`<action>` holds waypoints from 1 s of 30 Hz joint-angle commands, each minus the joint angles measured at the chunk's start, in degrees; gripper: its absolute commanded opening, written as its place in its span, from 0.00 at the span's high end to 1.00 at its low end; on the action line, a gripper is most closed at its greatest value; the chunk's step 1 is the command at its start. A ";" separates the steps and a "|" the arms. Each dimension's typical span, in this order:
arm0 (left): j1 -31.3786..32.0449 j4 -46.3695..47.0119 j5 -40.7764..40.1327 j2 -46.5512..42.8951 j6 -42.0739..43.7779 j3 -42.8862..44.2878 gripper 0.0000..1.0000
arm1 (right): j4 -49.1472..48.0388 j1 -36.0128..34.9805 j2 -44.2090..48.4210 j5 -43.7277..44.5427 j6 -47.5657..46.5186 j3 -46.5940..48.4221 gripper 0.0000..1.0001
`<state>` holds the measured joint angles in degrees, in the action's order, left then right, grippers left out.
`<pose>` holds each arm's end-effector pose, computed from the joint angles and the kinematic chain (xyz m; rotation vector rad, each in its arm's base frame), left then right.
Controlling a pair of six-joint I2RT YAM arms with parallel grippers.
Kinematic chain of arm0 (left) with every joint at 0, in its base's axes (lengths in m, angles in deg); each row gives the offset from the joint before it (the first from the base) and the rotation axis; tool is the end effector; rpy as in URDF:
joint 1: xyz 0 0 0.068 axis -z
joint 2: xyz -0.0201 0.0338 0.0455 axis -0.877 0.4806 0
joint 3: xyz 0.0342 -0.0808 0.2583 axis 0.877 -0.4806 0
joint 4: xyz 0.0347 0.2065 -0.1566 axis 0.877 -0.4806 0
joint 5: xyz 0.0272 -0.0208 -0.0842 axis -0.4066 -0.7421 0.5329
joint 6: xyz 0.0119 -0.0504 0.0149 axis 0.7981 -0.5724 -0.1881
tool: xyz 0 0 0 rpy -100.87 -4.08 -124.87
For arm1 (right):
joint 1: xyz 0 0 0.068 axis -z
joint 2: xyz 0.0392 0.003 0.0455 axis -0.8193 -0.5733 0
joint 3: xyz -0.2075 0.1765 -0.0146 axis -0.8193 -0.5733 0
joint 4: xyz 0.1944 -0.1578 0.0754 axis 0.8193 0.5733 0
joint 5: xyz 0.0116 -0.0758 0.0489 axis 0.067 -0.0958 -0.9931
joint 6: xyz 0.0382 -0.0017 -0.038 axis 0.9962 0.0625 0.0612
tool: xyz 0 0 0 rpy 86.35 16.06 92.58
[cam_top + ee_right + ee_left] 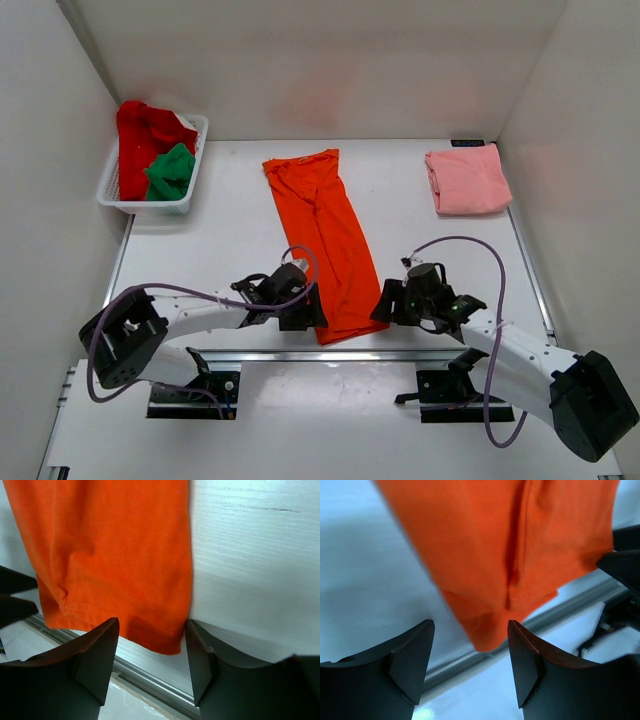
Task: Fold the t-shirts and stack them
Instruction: Rotate the tshirt 90 degrees, then grab the bottom of the folded rectangular tshirt with both arms
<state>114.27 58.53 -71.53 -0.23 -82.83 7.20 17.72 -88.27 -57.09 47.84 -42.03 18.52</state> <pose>0.1427 -0.1951 0.1509 0.0139 2.7703 -0.7570 0.1391 0.0988 0.1527 0.0100 2.5721 0.7428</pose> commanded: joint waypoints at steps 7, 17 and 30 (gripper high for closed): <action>6.16 -0.16 1.93 5.69 -3.35 3.05 0.83 | 1.54 -5.24 -2.95 0.31 3.18 -0.24 1.00; 3.62 -8.42 1.32 -9.75 -5.81 -5.65 1.00 | 6.28 -16.05 -2.08 -1.36 5.55 3.09 1.00; -22.47 -13.34 12.82 -4.78 9.38 9.69 0.98 | 14.98 3.89 -20.69 -12.08 -19.13 32.25 1.00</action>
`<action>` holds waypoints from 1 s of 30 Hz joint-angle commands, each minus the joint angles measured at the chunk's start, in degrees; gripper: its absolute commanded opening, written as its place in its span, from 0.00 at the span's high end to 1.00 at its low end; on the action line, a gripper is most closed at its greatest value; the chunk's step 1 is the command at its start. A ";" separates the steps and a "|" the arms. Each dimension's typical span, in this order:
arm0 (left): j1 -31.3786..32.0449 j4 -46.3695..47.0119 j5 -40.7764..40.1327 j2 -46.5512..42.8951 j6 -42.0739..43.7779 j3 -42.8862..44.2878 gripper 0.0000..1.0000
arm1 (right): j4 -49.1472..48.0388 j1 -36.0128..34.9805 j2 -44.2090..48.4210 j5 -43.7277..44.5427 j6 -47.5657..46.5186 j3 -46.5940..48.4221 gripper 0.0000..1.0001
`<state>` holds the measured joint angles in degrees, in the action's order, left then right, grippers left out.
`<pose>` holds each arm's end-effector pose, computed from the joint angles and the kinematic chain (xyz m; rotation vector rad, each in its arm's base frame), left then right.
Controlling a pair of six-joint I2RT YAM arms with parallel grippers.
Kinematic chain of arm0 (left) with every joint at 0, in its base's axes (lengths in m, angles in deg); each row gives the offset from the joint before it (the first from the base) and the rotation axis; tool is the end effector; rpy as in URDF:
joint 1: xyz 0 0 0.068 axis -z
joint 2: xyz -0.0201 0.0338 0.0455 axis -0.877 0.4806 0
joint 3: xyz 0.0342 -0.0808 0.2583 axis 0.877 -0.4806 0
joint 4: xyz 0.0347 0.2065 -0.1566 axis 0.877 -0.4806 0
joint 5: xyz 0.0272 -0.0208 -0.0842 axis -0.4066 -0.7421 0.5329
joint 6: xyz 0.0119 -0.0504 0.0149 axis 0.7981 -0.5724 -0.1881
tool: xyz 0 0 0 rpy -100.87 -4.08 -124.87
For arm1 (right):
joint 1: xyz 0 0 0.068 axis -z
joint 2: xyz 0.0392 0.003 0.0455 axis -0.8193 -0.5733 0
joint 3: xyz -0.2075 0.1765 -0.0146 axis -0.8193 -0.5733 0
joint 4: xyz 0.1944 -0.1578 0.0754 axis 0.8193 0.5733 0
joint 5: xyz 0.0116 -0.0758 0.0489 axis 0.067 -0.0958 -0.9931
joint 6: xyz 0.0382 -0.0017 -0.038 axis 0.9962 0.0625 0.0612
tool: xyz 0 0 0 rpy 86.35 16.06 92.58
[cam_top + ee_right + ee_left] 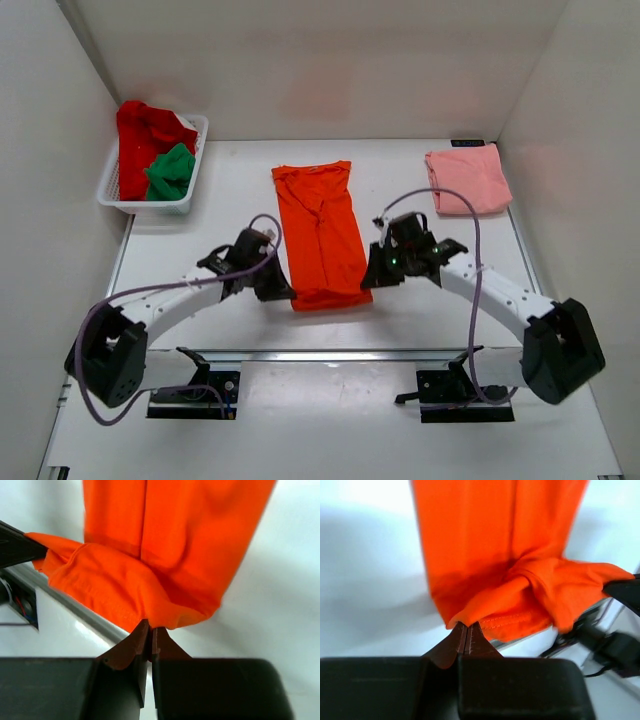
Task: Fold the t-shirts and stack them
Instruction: Grab the bottom of the folded rectangular tshirt with both arms, then fold the folded rectangular tshirt in 1/3 of the way
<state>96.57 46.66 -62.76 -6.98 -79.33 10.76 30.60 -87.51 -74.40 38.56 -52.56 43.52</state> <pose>0.1813 -0.1392 0.1826 -0.2711 2.7753 -0.8057 0.1981 0.1403 0.2168 -0.2732 2.6472 0.8231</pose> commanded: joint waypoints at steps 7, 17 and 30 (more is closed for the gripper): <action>-11.29 -3.49 8.10 17.87 11.69 24.15 0.96 | 4.04 9.81 -19.72 -4.55 -14.59 25.53 1.00; -16.74 -1.57 8.63 31.07 12.75 33.93 1.00 | 5.45 13.41 -40.12 -5.52 -18.37 45.41 1.00; -22.81 32.58 0.84 28.21 -1.30 22.89 0.36 | -26.48 17.10 -35.60 -1.95 -8.89 33.43 0.39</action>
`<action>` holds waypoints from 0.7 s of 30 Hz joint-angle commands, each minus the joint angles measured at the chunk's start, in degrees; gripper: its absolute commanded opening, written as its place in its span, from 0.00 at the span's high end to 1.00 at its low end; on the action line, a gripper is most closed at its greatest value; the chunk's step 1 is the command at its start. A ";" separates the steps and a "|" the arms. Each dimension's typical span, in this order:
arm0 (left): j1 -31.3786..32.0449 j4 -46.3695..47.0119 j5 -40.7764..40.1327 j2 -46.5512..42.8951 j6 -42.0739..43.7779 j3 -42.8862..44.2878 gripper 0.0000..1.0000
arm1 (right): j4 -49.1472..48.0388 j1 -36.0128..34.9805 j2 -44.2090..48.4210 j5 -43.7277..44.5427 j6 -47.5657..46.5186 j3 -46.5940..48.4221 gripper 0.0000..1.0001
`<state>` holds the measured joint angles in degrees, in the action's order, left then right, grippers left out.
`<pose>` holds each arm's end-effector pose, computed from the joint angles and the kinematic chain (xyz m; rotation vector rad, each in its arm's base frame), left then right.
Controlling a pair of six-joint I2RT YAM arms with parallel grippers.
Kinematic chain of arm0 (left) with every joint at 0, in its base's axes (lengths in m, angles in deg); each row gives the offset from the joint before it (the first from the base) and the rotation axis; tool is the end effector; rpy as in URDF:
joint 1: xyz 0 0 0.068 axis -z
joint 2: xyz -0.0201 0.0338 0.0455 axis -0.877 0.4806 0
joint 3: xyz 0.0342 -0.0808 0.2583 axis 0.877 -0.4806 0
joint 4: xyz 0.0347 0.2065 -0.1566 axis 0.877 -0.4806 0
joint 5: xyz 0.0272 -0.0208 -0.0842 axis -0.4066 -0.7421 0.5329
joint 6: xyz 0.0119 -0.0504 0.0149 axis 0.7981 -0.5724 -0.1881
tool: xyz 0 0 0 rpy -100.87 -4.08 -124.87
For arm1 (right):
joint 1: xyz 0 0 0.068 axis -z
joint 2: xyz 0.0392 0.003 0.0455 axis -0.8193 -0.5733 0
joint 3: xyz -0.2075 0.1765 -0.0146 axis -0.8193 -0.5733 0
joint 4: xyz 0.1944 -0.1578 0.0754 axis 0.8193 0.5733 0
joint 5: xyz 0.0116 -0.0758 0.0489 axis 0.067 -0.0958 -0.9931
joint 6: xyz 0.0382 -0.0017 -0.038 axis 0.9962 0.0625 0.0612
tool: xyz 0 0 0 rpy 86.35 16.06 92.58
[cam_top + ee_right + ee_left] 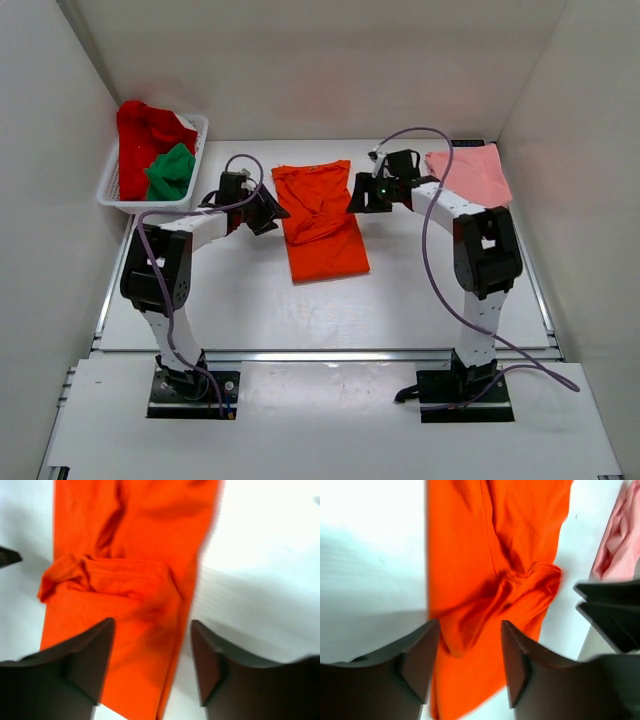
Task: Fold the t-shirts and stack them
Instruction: Fold the folded rectangular tshirt in 1/3 of the way
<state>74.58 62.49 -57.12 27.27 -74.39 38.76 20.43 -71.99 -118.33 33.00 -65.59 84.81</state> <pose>0.3733 -0.1008 0.1739 -0.5432 2.4842 -0.8669 0.4229 0.1449 0.2044 -0.2762 2.4196 0.7814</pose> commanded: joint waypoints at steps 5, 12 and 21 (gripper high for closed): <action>2.60 11.28 -11.16 -15.11 -3.45 -10.23 0.26 | -17.73 2.12 17.76 11.97 5.82 -17.12 0.25; 12.61 3.27 -13.78 -26.00 -4.14 -25.52 0.29 | -11.54 -2.44 29.89 15.14 11.17 -35.12 0.36; 20.19 4.49 -24.16 -25.41 -12.84 -31.77 0.30 | -13.47 -7.90 32.81 20.16 20.15 -44.56 0.29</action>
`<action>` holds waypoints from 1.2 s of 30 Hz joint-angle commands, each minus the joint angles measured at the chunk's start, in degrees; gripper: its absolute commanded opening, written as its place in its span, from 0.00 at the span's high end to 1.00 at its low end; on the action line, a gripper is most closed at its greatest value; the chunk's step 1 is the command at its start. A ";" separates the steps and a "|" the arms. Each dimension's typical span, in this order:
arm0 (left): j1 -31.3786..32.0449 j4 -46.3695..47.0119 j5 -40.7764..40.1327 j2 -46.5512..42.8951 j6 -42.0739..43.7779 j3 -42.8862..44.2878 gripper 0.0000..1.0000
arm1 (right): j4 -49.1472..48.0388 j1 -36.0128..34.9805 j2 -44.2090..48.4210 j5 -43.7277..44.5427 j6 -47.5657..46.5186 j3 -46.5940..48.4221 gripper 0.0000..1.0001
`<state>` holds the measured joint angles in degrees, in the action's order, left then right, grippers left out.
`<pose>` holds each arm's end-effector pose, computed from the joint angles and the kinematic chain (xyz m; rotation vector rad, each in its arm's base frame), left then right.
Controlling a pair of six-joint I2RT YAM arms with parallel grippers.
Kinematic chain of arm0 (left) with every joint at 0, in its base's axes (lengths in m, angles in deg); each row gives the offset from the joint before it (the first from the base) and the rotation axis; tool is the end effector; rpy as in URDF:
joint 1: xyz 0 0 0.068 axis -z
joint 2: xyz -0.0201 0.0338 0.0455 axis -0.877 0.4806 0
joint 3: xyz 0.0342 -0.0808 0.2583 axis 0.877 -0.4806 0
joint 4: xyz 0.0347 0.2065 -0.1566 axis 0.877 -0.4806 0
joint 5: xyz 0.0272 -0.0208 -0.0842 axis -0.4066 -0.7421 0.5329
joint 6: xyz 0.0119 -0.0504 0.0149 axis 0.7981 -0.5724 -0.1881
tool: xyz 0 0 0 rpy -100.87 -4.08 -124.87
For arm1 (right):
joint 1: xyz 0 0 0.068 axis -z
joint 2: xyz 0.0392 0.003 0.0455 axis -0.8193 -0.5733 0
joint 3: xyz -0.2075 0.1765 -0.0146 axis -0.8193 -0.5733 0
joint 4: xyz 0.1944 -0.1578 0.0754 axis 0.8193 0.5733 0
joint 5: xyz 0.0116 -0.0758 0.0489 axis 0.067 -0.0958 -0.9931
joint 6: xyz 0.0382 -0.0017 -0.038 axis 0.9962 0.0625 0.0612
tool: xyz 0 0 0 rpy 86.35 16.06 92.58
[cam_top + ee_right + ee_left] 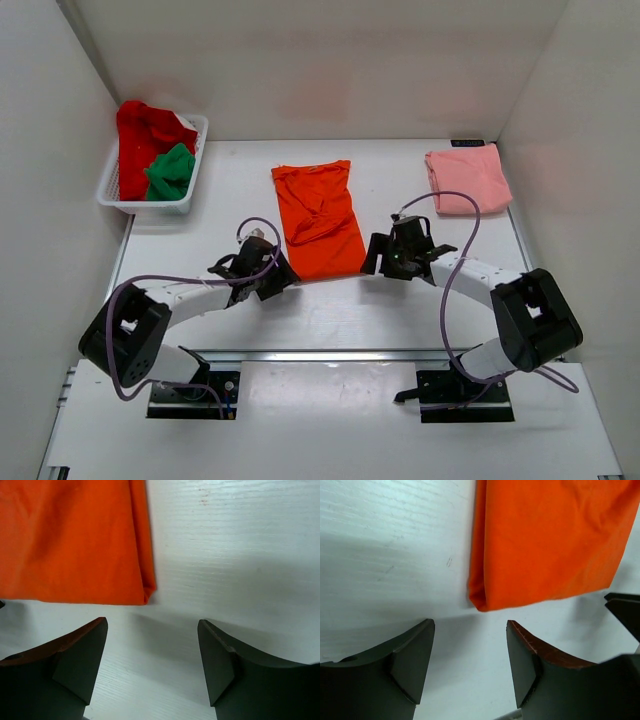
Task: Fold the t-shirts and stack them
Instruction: Fold the folded rectangular tshirt in 1/3 of the way, then grab one side of the 2/3 rectangular tshirt with both arms
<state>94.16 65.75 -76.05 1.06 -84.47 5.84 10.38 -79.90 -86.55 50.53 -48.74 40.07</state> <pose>0.2082 -0.1354 0.1473 -0.5074 2.5509 -0.6495 0.2521 0.1221 0.1692 0.0694 2.5271 0.5828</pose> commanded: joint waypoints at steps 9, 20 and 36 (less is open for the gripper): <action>2.18 3.61 -4.79 8.97 -5.32 5.45 0.31 | -5.53 -0.07 -4.95 -2.20 2.86 1.33 0.43; -2.99 -3.92 -4.45 9.86 0.39 17.11 1.00 | 1.74 0.80 -10.67 -5.46 -3.19 16.06 1.00; -0.81 -15.80 6.18 -15.34 -0.39 2.48 1.00 | 14.15 -6.84 11.55 -5.98 -0.67 7.13 0.99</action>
<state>92.68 53.79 -73.03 -8.38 -83.88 11.44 21.29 -84.91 -79.04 44.70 -50.53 49.05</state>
